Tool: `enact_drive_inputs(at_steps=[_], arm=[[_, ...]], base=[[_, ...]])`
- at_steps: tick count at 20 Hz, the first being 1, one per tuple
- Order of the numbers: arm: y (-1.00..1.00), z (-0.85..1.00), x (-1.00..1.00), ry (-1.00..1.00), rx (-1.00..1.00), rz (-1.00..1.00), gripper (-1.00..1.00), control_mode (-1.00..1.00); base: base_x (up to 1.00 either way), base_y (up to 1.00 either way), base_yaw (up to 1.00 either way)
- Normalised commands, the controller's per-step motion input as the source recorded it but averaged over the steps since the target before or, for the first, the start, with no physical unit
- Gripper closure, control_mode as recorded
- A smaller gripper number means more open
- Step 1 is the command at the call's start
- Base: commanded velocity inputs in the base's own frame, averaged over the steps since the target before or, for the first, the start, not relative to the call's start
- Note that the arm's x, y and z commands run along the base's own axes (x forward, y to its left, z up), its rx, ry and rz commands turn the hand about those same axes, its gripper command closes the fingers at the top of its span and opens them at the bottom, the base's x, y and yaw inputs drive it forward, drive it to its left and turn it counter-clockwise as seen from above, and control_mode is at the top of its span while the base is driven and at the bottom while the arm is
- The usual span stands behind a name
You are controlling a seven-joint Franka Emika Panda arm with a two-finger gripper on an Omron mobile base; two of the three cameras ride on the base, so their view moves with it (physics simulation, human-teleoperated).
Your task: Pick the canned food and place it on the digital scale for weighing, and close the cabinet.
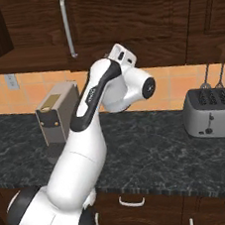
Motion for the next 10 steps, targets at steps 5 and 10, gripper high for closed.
enact_drive_inputs(at_steps=[5, 10], arm=[[0.04, 0.04, -1.0, -0.4, 0.01, -0.01, -1.0, -1.0], [0.53, 0.02, -1.0, -0.65, 0.08, -0.08, -1.0, -1.0]], base=[[0.0, 0.0, 0.0], [0.0, 0.0, 0.0]])
